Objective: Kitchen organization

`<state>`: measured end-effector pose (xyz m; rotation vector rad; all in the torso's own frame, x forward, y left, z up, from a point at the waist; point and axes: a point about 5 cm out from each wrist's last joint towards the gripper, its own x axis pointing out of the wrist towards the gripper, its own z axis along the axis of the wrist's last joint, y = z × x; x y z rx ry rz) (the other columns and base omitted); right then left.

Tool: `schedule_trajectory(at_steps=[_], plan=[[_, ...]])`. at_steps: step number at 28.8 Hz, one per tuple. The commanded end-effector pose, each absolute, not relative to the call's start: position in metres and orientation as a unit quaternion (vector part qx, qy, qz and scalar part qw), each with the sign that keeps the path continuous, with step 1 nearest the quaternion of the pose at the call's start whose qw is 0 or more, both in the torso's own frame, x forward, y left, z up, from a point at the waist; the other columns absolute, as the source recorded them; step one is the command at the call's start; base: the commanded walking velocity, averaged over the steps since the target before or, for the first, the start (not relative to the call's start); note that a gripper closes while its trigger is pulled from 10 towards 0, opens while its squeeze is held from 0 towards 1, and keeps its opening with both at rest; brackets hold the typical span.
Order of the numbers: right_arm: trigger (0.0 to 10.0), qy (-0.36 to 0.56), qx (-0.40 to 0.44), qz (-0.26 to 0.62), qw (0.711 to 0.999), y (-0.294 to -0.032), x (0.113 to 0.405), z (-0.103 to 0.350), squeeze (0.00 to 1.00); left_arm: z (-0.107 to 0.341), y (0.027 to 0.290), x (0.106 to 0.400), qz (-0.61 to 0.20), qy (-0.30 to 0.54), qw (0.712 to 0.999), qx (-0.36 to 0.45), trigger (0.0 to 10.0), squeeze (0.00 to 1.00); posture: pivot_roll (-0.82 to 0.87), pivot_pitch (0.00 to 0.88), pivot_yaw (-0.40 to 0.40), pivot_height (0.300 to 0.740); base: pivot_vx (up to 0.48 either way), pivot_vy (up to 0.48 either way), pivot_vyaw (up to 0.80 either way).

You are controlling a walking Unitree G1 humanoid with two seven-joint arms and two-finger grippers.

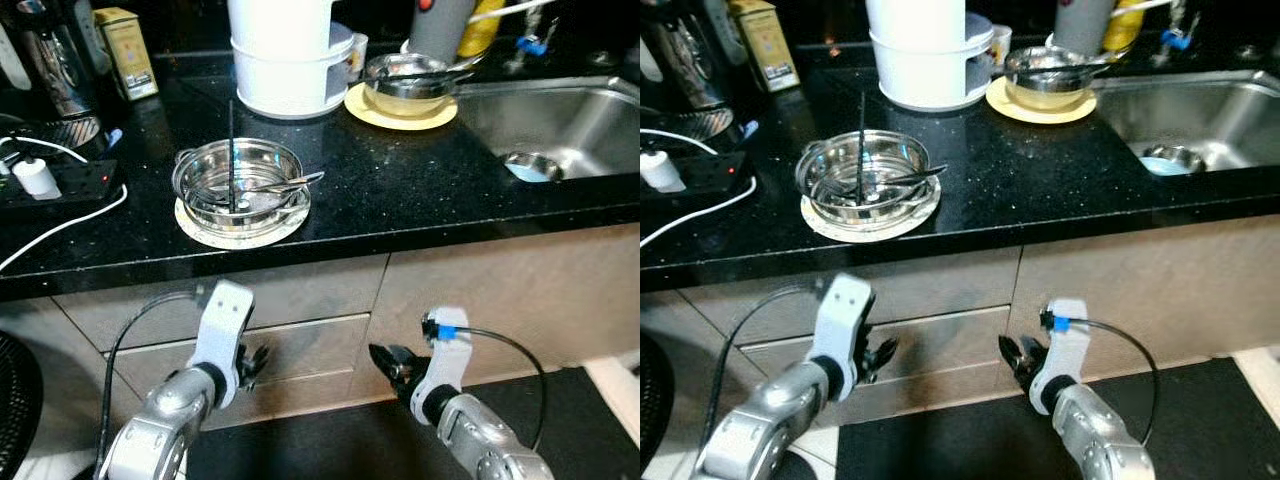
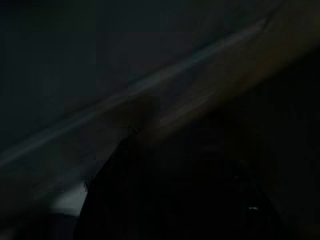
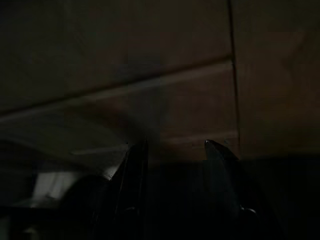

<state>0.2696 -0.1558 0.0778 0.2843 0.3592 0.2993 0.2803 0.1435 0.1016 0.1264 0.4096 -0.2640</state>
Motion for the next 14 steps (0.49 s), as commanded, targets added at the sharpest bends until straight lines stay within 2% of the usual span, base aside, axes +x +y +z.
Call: schedule_trajectory(at_steps=[1,10,12,14], plan=[[10.0,0.196,0.132,0.142,0.961,-0.157,0.265,0.065,0.0,0.084,0.146,0.278,-0.116,0.225,0.964,0.076,10.0,0.0,-0.06,0.193,-0.007,0.74,0.0,-0.48,0.0],[10.0,0.224,0.12,0.134,0.958,-0.16,0.258,0.045,0.0,0.065,0.148,0.281,-0.102,0.245,0.957,0.121,10.0,0.0,-0.06,0.194,-0.008,0.74,0.0,-0.48,0.0],[10.0,0.226,0.118,0.133,0.958,-0.16,0.257,0.042,0.0,0.063,0.148,0.281,-0.1,0.248,0.957,0.116,10.0,0.0,-0.06,0.194,-0.008,0.74,0.0,-0.349,0.0],[10.0,0.228,0.107,0.135,0.958,-0.161,0.257,0.037,0.0,0.054,0.147,0.283,-0.088,0.255,0.959,0.09,10.0,0.0,-0.06,0.195,-0.006,0.74,0.0,0.0,0.0]])
